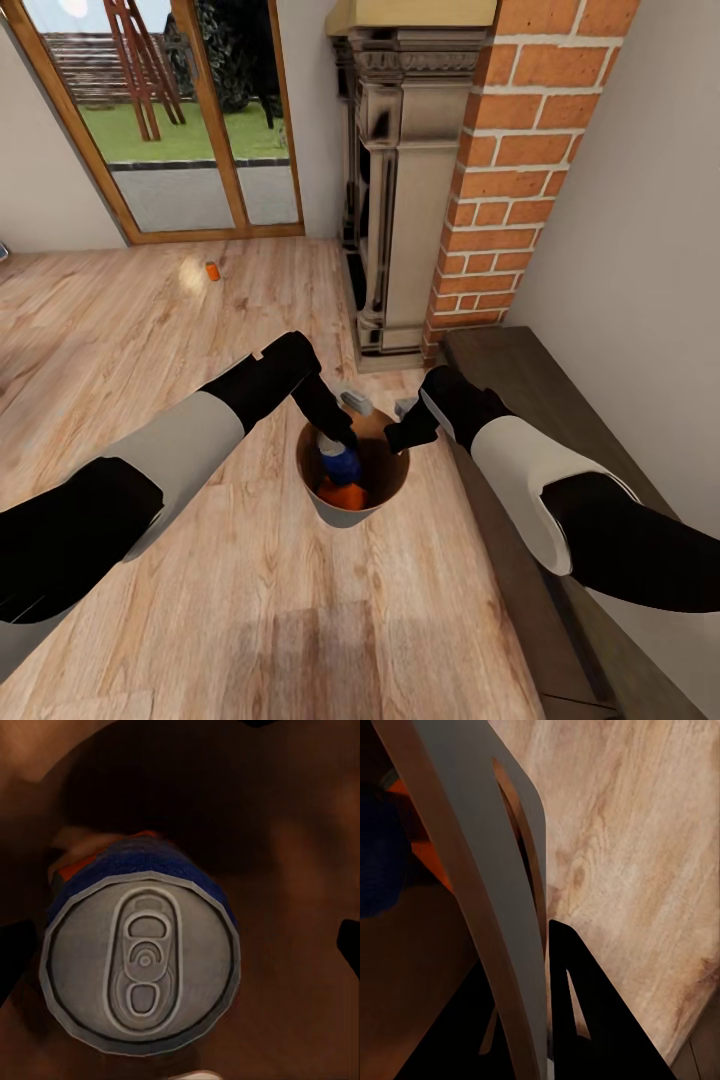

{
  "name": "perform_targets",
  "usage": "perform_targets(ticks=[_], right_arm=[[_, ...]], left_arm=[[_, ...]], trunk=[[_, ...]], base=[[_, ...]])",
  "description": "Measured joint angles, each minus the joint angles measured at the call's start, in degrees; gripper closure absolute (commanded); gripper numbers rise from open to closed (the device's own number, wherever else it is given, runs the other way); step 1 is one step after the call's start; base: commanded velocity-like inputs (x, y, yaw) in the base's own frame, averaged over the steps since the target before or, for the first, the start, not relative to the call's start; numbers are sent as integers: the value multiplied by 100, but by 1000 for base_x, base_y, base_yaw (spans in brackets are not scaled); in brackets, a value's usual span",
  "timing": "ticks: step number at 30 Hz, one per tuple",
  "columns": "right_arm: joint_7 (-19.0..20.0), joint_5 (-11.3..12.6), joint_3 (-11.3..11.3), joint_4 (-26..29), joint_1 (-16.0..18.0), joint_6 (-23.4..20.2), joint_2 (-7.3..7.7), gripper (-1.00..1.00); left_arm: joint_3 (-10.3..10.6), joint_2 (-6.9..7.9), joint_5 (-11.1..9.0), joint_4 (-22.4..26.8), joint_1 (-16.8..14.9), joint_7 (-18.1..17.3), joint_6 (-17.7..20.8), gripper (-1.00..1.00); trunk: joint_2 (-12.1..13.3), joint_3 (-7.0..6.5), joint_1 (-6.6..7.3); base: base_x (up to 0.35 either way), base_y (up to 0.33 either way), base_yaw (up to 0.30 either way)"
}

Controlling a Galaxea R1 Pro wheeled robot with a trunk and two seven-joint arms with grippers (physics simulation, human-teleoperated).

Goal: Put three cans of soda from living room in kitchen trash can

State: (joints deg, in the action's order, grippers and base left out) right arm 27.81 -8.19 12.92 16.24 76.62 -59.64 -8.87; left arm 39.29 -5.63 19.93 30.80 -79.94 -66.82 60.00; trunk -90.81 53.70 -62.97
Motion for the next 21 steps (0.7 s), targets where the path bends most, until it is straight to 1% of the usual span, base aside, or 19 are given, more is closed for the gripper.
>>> perform_targets(ticks=[8,14,17,18,20,21], right_arm=[[-2,-32,3,0,0,6,-1,100],[1,12,-11,0,-1,-3,4,100],[0,-10,-4,-5,-2,0,10,100],[-1,-17,-3,-8,-2,1,15,100],[-2,-29,-2,-8,-1,4,21,100],[-1,-25,-2,-8,-1,3,24,100]], left_arm=[[0,1,-4,3,12,-5,0,-100],[-11,39,-36,48,21,-44,0,-100],[-23,62,-59,86,22,-68,0,-100],[-45,82,-82,214,23,-122,0,-100],[-63,170,-97,339,61,-324,0,-100],[-90,306,-103,447,116,-545,-3,-100]], trunk=[[0,0,0],[0,0,0],[0,0,0],[0,0,0],[0,0,0],[0,0,0]], base=[[0,0,0],[0,0,0],[0,0,0],[0,0,0],[0,0,0],[0,0,0]])
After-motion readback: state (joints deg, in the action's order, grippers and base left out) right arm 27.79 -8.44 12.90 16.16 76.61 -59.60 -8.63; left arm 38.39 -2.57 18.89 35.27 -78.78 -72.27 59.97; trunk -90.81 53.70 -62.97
